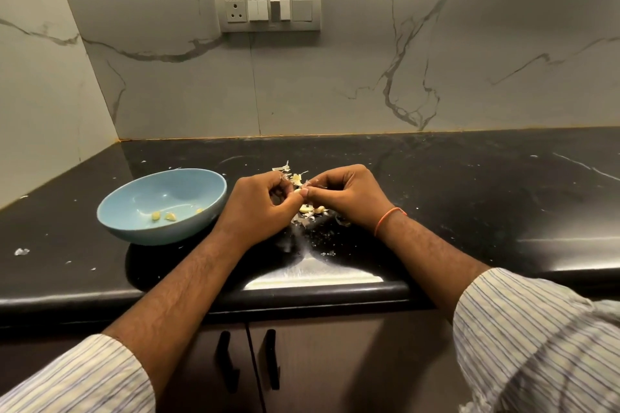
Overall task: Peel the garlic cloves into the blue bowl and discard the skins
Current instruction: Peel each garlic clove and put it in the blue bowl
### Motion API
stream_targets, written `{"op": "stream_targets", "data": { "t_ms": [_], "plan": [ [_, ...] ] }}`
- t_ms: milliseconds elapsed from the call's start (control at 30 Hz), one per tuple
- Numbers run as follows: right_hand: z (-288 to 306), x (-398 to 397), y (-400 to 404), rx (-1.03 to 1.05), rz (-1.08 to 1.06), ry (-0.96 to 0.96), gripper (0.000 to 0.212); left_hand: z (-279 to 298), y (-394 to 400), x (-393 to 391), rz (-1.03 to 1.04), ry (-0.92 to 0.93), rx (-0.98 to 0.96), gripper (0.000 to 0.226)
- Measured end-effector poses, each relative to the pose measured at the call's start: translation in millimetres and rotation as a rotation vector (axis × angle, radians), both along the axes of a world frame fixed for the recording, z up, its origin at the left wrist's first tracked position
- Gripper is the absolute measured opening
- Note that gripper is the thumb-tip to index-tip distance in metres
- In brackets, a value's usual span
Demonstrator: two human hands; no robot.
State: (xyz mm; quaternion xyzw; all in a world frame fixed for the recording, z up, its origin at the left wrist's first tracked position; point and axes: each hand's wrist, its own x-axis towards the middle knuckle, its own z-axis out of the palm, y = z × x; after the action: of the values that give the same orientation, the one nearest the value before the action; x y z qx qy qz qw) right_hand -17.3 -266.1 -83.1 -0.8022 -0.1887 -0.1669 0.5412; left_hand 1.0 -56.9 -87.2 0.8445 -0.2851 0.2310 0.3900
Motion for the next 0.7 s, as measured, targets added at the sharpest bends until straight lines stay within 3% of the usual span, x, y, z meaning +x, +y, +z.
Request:
{"op": "stream_targets", "data": {
  "t_ms": [300,700],
  "plan": [
    [-5.0,-1.3,-0.9,-0.03,-0.018,-0.081,0.014,-1.3,-6.9,-1.9,-0.094,0.003,0.126,0.037],
    [-3.8,-3.0,1.4,-0.021,-0.003,-0.084,0.013,1.6,-5.0,-4.3,-0.108,0.009,0.172,0.031]
  ]
}}
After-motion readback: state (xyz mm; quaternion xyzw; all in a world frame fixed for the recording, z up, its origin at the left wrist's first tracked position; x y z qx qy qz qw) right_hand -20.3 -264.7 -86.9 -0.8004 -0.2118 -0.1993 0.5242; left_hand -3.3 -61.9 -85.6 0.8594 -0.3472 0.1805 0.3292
